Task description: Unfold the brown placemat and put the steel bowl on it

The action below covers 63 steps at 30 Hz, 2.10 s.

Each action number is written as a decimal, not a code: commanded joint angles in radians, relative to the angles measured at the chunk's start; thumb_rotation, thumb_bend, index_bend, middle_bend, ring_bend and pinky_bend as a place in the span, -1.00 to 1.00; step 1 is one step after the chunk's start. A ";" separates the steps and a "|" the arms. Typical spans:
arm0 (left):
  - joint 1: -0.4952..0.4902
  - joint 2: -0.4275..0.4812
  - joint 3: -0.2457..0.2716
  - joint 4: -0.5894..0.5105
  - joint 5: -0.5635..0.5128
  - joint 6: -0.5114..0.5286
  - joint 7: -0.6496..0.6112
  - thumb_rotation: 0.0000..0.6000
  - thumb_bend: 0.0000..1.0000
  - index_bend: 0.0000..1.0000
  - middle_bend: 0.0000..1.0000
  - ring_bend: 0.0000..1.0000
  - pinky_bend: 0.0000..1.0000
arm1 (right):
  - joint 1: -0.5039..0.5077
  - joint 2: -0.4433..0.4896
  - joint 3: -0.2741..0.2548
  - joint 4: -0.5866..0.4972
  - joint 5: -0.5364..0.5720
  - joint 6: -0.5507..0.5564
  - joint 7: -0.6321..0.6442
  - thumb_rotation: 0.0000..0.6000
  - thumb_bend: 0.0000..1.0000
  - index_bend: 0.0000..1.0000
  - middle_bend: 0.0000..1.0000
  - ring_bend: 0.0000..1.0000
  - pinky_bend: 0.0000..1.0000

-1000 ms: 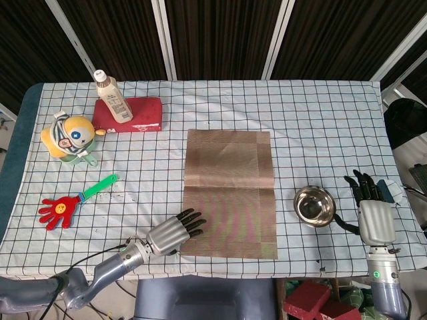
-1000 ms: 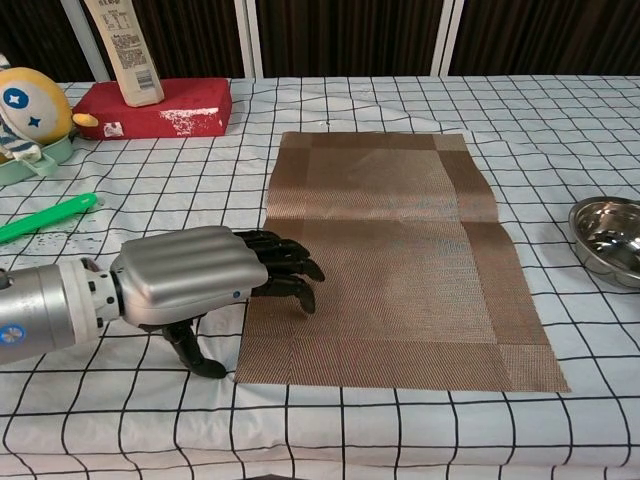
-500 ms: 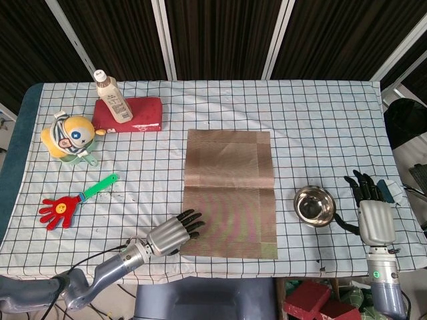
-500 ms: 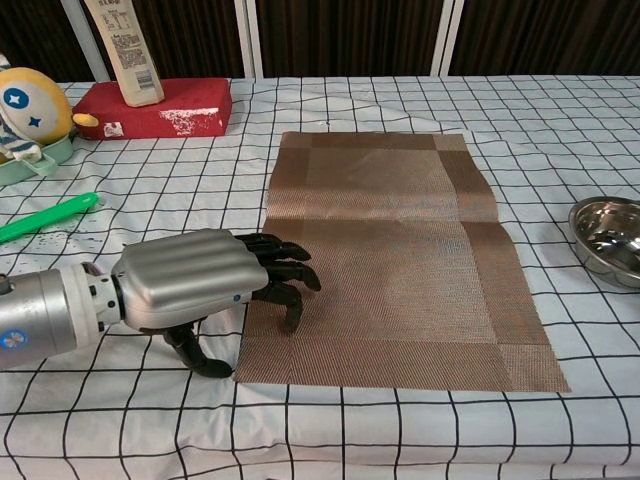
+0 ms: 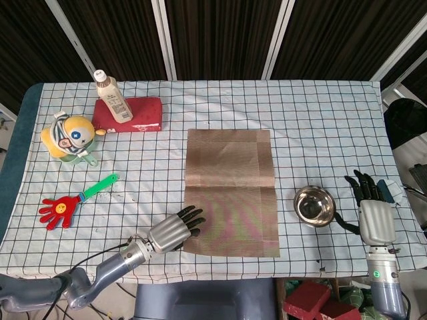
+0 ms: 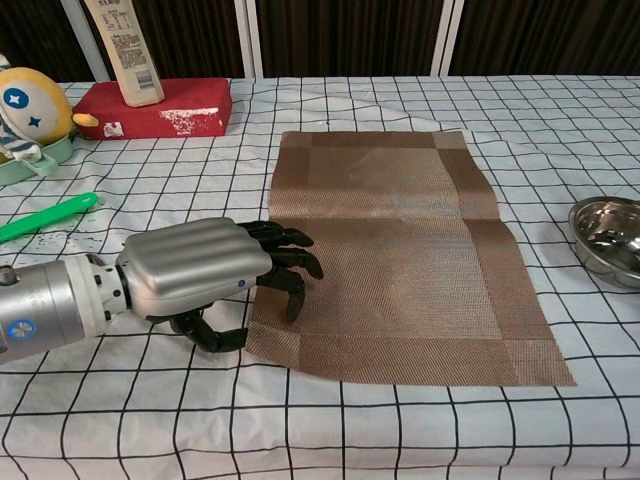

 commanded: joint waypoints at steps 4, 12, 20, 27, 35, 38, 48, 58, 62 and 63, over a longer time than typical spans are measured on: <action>-0.005 -0.014 0.000 0.016 -0.005 -0.003 -0.003 1.00 -0.20 -0.19 -0.68 -0.94 -0.81 | 0.000 0.000 0.003 0.000 0.003 -0.002 -0.001 1.00 -0.66 -0.67 -0.90 -0.92 -0.68; -0.001 -0.029 0.005 0.040 0.014 0.038 -0.038 1.00 -0.18 -0.02 -0.57 -0.90 -0.78 | -0.001 0.000 0.004 0.000 0.002 -0.003 0.000 1.00 -0.66 -0.67 -0.90 -0.92 -0.68; 0.008 -0.022 0.015 0.059 0.040 0.092 -0.076 1.00 -0.18 0.14 -0.48 -0.87 -0.76 | -0.003 0.001 0.005 -0.002 0.001 -0.001 0.002 1.00 -0.66 -0.67 -0.90 -0.92 -0.68; 0.012 -0.001 0.019 0.054 0.053 0.124 -0.103 1.00 -0.17 0.24 -0.45 -0.87 -0.76 | -0.004 -0.001 0.008 -0.002 0.001 0.001 0.008 1.00 -0.66 -0.67 -0.90 -0.92 -0.68; 0.006 0.008 0.020 0.023 0.073 0.139 -0.111 1.00 -0.17 0.24 -0.45 -0.87 -0.76 | -0.004 0.000 0.023 -0.001 0.021 0.000 0.015 1.00 -0.65 -0.67 -0.90 -0.92 -0.68; 0.004 0.015 0.024 0.003 0.085 0.146 -0.112 1.00 -0.17 0.24 -0.45 -0.87 -0.76 | -0.004 0.001 0.028 0.000 0.027 -0.002 0.018 1.00 -0.65 -0.67 -0.90 -0.92 -0.68; 0.012 0.064 0.064 -0.102 0.130 0.168 -0.102 1.00 -0.17 0.25 -0.46 -0.87 -0.76 | -0.003 0.000 0.034 0.000 0.042 -0.010 0.019 1.00 -0.65 -0.67 -0.90 -0.92 -0.68; 0.022 0.158 0.140 -0.237 0.172 0.161 -0.117 1.00 -0.17 0.26 -0.45 -0.87 -0.76 | -0.003 0.002 0.037 -0.004 0.051 -0.015 0.020 1.00 -0.65 -0.67 -0.90 -0.92 -0.68; 0.027 0.226 0.170 -0.288 0.203 0.184 -0.120 1.00 -0.17 0.27 -0.45 -0.87 -0.76 | -0.004 0.002 0.035 -0.004 0.048 -0.013 0.022 1.00 -0.65 -0.67 -0.90 -0.92 -0.68; 0.032 0.245 0.175 -0.297 0.207 0.198 -0.122 1.00 -0.17 0.27 -0.45 -0.87 -0.76 | -0.004 0.002 0.034 -0.004 0.046 -0.013 0.021 1.00 -0.65 -0.67 -0.90 -0.92 -0.68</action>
